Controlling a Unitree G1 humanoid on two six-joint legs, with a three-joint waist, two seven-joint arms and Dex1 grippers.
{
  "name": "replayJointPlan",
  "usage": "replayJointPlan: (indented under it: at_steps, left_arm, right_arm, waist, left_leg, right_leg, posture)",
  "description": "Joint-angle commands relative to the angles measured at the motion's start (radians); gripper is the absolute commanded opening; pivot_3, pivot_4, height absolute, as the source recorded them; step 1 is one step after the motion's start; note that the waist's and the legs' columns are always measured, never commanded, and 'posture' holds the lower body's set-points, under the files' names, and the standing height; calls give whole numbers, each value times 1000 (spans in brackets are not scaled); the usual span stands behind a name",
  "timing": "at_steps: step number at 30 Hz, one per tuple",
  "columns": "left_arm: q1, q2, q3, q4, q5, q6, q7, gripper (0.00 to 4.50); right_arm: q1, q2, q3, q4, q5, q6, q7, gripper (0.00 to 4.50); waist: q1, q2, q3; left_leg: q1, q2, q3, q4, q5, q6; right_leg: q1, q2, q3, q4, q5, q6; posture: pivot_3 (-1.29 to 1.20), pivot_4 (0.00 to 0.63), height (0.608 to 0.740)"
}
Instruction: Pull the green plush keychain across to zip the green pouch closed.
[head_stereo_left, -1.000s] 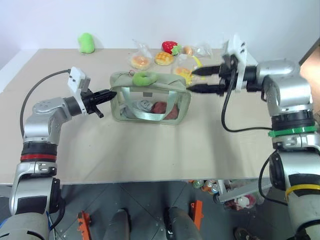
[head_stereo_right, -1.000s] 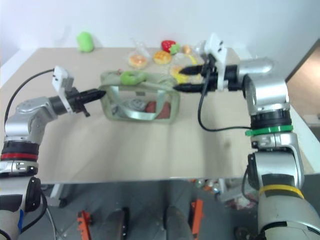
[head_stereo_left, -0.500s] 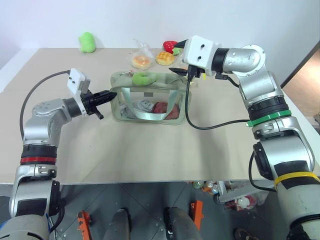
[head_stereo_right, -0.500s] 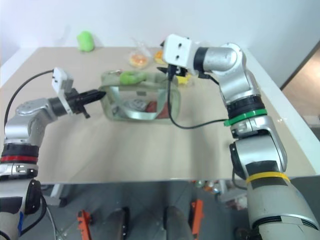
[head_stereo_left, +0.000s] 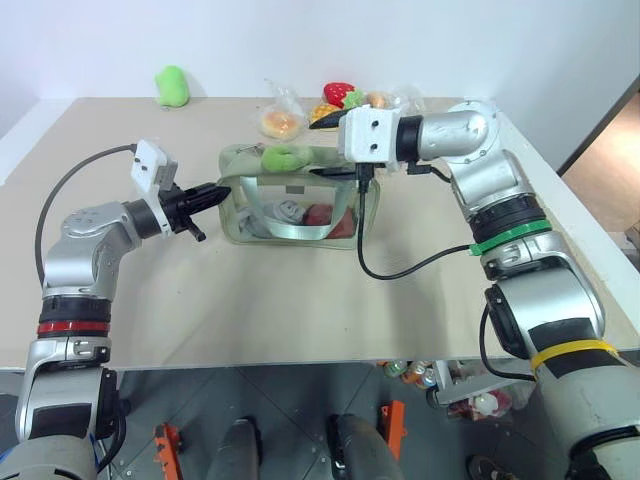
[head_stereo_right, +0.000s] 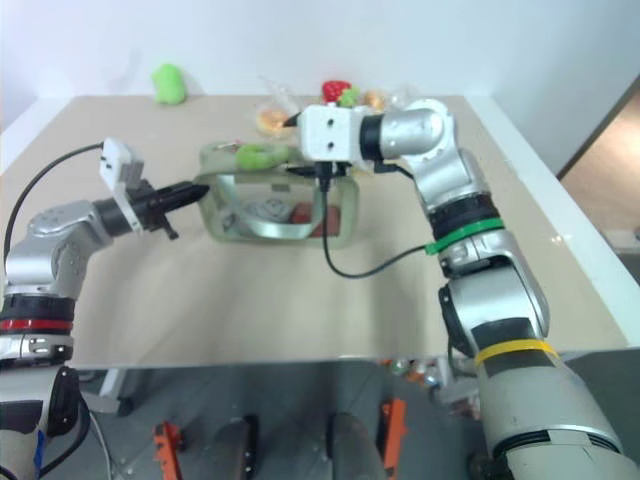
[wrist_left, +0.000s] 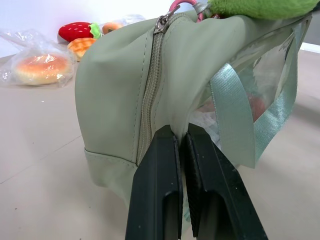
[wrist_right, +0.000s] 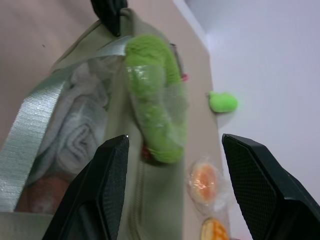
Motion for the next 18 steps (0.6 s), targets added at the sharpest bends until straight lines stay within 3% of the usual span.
replayJointPlan:
  at_steps: [1, 9, 18]
  left_arm:
    - [11, 12, 15, -37, -9, 8, 11, 0]
    - [49, 24, 35, -78, -21, 22, 29, 0]
    - [36, 18, 31, -59, -20, 18, 39, 0]
  right_arm:
    - [-64, 9, 1, 42, -32, -62, -39, 3054]
    - [-119, 33, -20, 139, -21, -85, -39, 3054]
    - [-94, 105, -51, 76, 96, 25, 93, 3054]
  waist:
    - [0, 0, 0]
    - [-1, 0, 0]
    - [-2, 0, 0]
  left_leg:
    - [0, 0, 0, 0, 0, 0]
    - [1, 0, 0, -1, 0, 0]
    - [1, 1, 0, -1, 0, 0]
  right_leg:
    - [0, 0, 0, 0, 0, 0]
    - [0, 0, 0, 0, -1, -1]
    - [0, 1, 0, 1, -1, -1]
  posture:
    - [0, 150, 740]
    - [0, 150, 740]
    - [0, 150, 740]
